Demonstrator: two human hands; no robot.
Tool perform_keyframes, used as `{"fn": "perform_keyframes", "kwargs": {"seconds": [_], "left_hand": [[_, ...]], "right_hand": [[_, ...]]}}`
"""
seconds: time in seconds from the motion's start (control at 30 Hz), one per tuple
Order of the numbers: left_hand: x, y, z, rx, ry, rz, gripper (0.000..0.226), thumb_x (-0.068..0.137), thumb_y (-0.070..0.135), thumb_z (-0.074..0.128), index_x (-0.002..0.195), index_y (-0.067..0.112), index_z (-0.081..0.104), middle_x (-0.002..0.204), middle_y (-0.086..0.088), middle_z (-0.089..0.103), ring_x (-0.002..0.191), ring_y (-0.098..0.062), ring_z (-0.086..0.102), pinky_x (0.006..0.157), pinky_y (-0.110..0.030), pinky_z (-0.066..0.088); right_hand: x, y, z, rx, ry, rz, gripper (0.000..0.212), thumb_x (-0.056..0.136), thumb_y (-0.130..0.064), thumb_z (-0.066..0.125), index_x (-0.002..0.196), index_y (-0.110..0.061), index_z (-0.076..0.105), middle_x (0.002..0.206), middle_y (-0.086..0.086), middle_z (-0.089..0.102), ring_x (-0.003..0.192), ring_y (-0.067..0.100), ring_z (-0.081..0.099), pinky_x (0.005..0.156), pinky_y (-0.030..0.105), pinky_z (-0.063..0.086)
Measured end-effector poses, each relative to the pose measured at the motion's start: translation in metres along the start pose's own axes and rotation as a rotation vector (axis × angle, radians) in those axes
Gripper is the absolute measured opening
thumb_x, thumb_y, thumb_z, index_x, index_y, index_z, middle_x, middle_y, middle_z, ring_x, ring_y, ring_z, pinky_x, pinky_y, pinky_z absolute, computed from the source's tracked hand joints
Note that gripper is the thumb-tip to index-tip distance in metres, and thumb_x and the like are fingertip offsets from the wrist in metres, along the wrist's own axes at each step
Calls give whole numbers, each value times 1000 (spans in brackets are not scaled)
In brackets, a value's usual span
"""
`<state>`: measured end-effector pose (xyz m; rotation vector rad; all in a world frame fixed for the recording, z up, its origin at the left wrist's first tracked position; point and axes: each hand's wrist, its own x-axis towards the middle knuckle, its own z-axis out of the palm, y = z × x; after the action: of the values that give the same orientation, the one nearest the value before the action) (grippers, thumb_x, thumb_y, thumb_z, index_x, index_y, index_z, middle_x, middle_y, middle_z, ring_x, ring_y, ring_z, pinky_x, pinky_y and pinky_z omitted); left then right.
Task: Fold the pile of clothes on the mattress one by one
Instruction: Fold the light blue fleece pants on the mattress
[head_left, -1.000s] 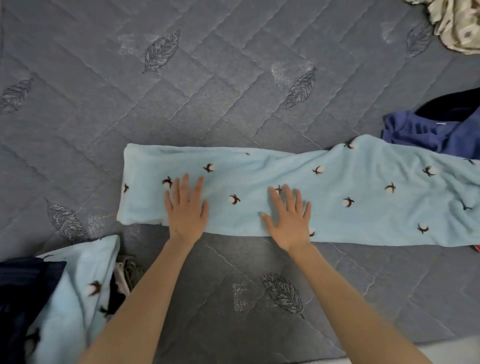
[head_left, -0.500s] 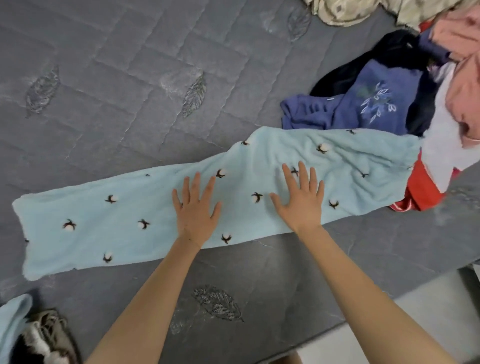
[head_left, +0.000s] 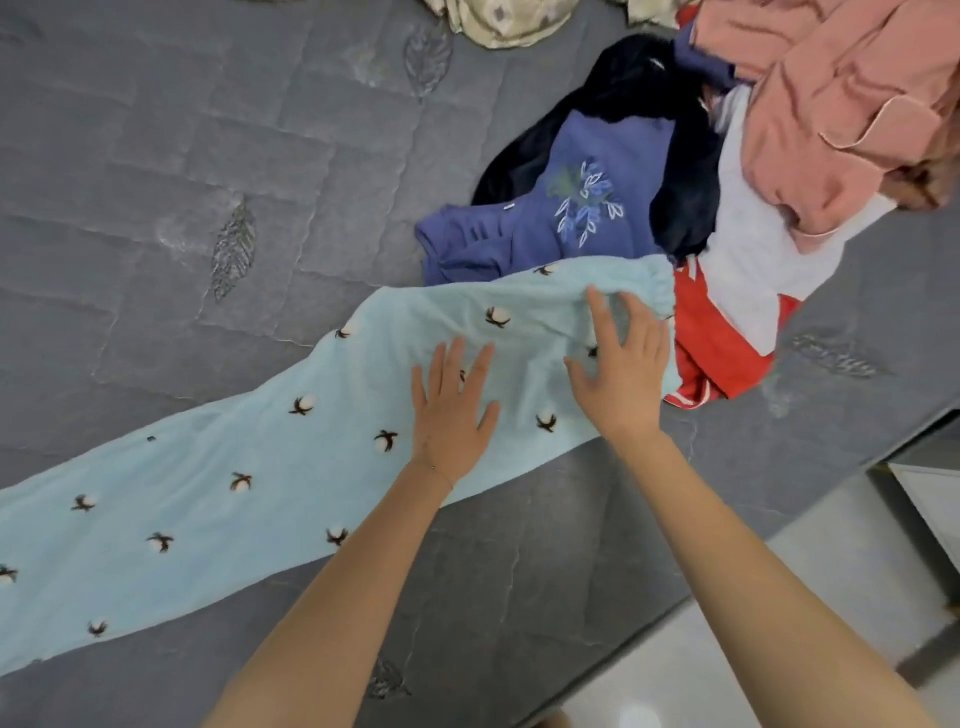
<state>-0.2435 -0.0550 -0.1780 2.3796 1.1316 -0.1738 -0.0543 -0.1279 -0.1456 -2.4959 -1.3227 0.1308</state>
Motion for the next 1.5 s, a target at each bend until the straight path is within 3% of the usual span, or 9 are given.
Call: {"fn": "perform_keyframes", "kwargs": {"seconds": [0.13,0.3,0.43,0.5,0.7,0.93,1.13,1.3,1.5], "left_hand": [[11,27,-4,-87,-15,31,71,87,52,11,153,26,17,161,-8,9,149,-28,5,118,-45,0],[10,49,-5,-176,-55,80,76,85,55,9,153,23,16,160,-7,12,148,-26,8,120,-45,8],[9,52,-5,-380,-37,39,71,90,56,20,151,22,24,156,-5,26,144,-20,22,119,-38,15],[7,50,-17,-637,-25,-38,57,97,46,39,147,19,33,149,-2,38,135,-12,34,115,-27,23],[-18,21,-53,-1189,-47,-254,29,98,45,43,120,31,54,114,5,64,102,-8,62,91,-23,44],[-69,-57,-88,-1320,-92,-357,70,77,54,54,139,37,26,128,17,49,111,5,52,92,-23,47],[-107,-129,-82,-1279,125,-673,80,82,39,72,141,15,25,130,4,48,114,-10,52,87,-16,48],[-128,-166,-66,-1255,261,-709,44,88,21,69,113,14,34,98,3,49,94,-14,55,74,-17,51],[-176,-231,-81,-1285,467,-694,31,88,15,62,109,13,39,106,-10,52,94,-17,55,84,-30,50]], "right_hand": [[30,23,-16,16,97,61,80,73,-20,66,148,-16,35,151,22,29,138,42,28,114,55,23],[63,38,-14,119,-183,121,71,81,-12,65,146,-8,37,145,17,39,134,38,35,108,48,32],[62,16,-19,-18,-98,143,16,78,-15,66,89,-4,64,91,18,60,91,39,52,70,40,30],[56,-8,-23,-112,-66,96,25,77,-30,67,69,-7,60,71,14,60,83,36,51,70,36,22],[35,-96,-14,176,-483,250,29,86,-42,60,96,-15,60,99,7,66,95,31,61,72,31,38],[8,-196,12,341,-707,235,60,94,-57,45,120,-5,56,110,8,64,102,29,59,88,36,42],[-31,-255,41,853,-1030,291,31,104,-21,35,122,-8,57,119,10,60,113,29,58,101,42,47],[-66,-278,68,783,-796,26,37,85,13,47,112,-7,63,111,7,65,102,14,60,90,19,49],[-93,-295,93,415,-400,-308,39,78,-1,60,116,-8,62,118,11,58,106,30,55,94,28,38]]}}
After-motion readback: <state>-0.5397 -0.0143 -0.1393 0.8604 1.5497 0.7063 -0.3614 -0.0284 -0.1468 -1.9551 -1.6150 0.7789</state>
